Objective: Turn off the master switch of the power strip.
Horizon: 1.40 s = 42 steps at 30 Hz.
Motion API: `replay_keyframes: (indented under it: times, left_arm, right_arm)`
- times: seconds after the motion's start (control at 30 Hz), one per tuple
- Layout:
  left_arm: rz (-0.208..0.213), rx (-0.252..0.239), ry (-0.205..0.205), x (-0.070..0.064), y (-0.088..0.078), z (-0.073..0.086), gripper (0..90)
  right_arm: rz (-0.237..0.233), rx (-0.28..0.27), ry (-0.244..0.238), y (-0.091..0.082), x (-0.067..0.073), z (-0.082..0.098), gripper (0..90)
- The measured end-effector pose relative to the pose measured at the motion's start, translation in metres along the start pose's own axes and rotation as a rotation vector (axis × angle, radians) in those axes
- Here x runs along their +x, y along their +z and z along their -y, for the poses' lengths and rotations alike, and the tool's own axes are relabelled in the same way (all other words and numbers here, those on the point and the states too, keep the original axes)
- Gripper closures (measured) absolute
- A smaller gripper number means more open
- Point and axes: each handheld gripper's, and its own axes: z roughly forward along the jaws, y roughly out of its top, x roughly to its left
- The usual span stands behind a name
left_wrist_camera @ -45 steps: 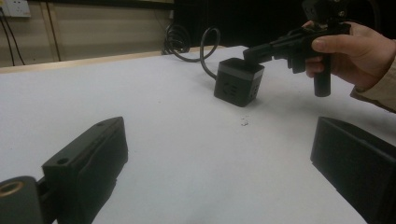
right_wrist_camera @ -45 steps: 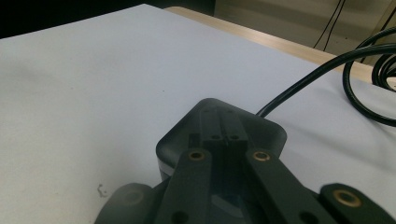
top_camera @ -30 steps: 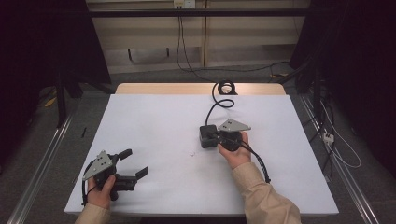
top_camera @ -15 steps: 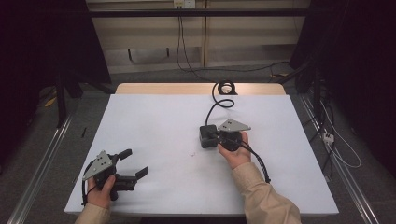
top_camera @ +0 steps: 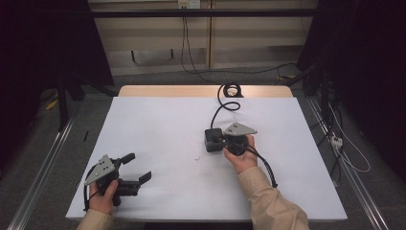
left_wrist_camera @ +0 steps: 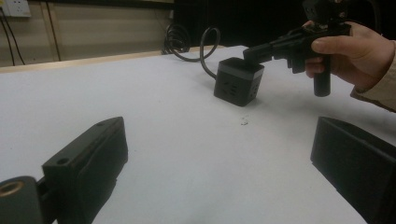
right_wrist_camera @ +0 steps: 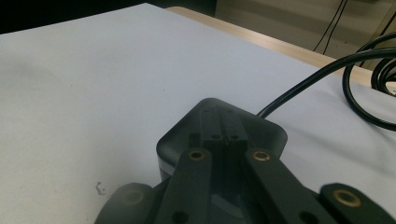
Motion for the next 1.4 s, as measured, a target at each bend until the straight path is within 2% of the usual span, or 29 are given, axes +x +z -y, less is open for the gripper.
replay_keyframes:
  times: [0.2,0.3,0.4,0.57,0.67,0.9,1.0,1.27,1.4]
  left_arm:
    - [0.001,0.000,0.002,-0.0005,0.0000,-0.0002,3.8]
    - [0.000,-0.006,-0.002,-0.0006,-0.0004,-0.0005,3.8]
    - [-0.004,-0.003,-0.005,0.0003,-0.0007,0.0000,3.8]
    - [-0.003,-0.008,-0.006,0.0003,-0.0012,-0.0003,3.8]
    - [-0.005,-0.010,-0.003,0.0004,-0.0017,-0.0006,3.8]
    - [-0.005,-0.008,-0.001,0.0011,-0.0019,-0.0006,3.8]
    - [-0.005,-0.009,-0.001,0.0015,-0.0022,-0.0007,3.8]
    - [-0.009,-0.009,-0.002,0.0025,-0.0034,-0.0003,3.8]
    - [-0.009,-0.016,-0.004,0.0022,-0.0044,-0.0002,3.7]
  right_arm:
    - [-0.007,0.002,0.004,0.0002,0.0003,0.0012,90.0]
    - [0.009,-0.006,-0.022,0.0002,0.0025,0.0023,90.0]
    - [0.002,-0.005,0.000,0.0001,0.0009,0.0021,90.0]
    - [0.013,-0.005,-0.030,0.0002,0.0030,0.0015,90.0]
    - [0.009,-0.005,-0.014,0.0002,0.0024,0.0012,90.0]
    - [0.009,0.007,-0.028,0.0002,0.0022,-0.0008,90.0]
    - [0.013,-0.014,-0.013,-0.0008,0.0012,-0.0019,90.0]
    - [0.012,-0.013,0.003,-0.0022,-0.0014,-0.0023,90.0]
    - [0.003,-0.042,0.029,-0.0039,-0.0016,-0.0038,90.0]
